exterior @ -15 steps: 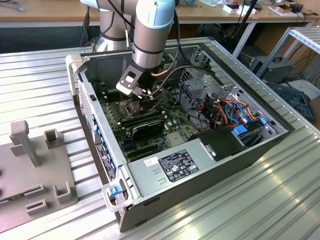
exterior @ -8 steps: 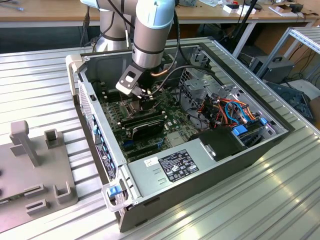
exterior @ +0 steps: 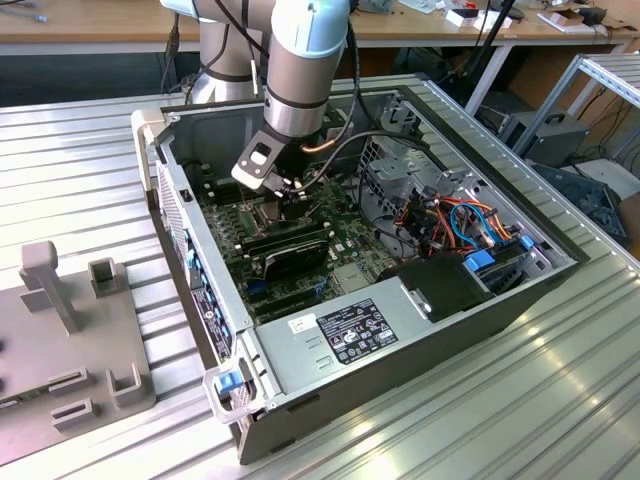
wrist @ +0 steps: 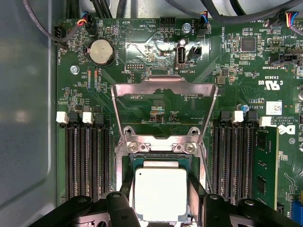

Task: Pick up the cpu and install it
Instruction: 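Place the cpu into insertion slot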

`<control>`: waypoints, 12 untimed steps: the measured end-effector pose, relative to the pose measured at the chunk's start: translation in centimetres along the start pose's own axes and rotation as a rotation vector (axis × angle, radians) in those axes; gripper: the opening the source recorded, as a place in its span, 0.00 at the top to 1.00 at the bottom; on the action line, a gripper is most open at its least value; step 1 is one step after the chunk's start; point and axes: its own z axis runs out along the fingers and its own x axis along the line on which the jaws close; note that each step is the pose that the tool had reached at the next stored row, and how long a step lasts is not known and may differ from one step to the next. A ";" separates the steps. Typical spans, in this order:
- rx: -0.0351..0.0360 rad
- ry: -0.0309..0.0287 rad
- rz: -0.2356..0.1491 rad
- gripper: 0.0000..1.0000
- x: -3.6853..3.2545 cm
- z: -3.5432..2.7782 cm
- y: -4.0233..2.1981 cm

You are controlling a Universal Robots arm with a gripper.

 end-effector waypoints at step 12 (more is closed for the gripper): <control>-0.0005 0.0018 0.000 0.44 0.03 0.09 0.01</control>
